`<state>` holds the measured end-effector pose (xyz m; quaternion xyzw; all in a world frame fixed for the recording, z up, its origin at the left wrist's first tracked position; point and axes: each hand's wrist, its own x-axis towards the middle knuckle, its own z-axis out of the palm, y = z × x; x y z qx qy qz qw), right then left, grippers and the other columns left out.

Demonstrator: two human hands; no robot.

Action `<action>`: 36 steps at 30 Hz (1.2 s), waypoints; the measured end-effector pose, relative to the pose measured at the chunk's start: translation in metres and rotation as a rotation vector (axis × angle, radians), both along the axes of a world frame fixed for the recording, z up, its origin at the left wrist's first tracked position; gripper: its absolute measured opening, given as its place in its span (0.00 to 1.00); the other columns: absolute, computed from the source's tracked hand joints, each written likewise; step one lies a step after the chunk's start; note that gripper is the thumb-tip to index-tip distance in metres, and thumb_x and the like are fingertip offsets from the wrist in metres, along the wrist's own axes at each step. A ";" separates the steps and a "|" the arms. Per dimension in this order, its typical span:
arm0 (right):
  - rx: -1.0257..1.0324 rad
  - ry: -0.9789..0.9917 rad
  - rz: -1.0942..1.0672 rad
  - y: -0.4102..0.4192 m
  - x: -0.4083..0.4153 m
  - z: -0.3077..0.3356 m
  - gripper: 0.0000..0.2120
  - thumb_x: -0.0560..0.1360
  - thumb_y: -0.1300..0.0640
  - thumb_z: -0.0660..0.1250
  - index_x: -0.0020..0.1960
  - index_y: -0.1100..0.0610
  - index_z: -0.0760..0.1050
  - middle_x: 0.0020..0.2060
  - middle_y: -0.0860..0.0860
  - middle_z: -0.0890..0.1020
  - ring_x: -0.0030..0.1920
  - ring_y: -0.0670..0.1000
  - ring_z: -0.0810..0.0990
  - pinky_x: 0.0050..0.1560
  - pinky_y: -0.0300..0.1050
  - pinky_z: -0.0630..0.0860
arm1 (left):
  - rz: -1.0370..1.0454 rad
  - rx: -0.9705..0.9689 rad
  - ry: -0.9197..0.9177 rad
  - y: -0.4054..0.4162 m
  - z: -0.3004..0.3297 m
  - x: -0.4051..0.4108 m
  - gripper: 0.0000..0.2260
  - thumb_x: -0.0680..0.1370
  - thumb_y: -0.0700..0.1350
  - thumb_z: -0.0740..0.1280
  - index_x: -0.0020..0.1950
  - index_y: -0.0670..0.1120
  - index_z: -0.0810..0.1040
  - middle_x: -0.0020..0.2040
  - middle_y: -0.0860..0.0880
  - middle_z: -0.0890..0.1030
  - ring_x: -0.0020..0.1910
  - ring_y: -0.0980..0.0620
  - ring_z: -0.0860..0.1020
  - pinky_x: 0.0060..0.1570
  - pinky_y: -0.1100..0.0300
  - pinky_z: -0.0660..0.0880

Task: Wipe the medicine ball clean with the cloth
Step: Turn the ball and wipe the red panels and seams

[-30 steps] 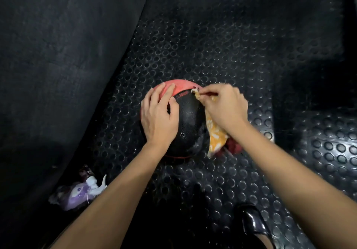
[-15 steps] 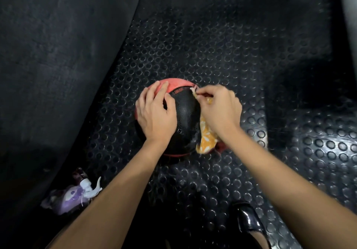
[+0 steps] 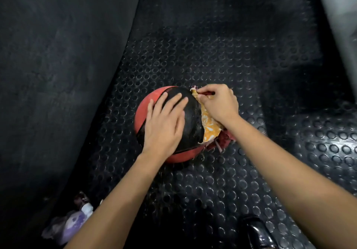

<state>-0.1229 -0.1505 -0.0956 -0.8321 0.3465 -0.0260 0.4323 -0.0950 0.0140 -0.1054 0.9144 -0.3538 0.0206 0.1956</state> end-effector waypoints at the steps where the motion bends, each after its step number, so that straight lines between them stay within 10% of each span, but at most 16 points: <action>1: 0.016 -0.013 0.017 -0.004 0.005 -0.002 0.07 0.73 0.51 0.69 0.50 0.42 0.81 0.50 0.41 0.82 0.55 0.47 0.78 0.52 0.40 0.69 | -0.046 0.044 -0.046 0.001 -0.002 0.002 0.20 0.81 0.49 0.51 0.71 0.49 0.70 0.72 0.51 0.69 0.74 0.49 0.61 0.74 0.46 0.52; 13: -0.160 -0.250 0.108 0.059 -0.036 0.003 0.06 0.76 0.52 0.66 0.51 0.46 0.80 0.46 0.44 0.78 0.46 0.48 0.79 0.45 0.45 0.73 | 0.076 -0.101 -0.116 0.017 -0.013 0.019 0.19 0.80 0.47 0.54 0.69 0.45 0.73 0.69 0.49 0.73 0.72 0.47 0.66 0.70 0.44 0.62; 36: -0.132 -0.019 -0.003 0.020 -0.009 0.008 0.08 0.75 0.51 0.66 0.52 0.43 0.80 0.51 0.43 0.82 0.53 0.50 0.79 0.51 0.44 0.72 | 0.077 0.022 -0.240 0.002 -0.018 -0.002 0.19 0.80 0.47 0.54 0.69 0.45 0.73 0.69 0.49 0.73 0.71 0.45 0.67 0.71 0.47 0.58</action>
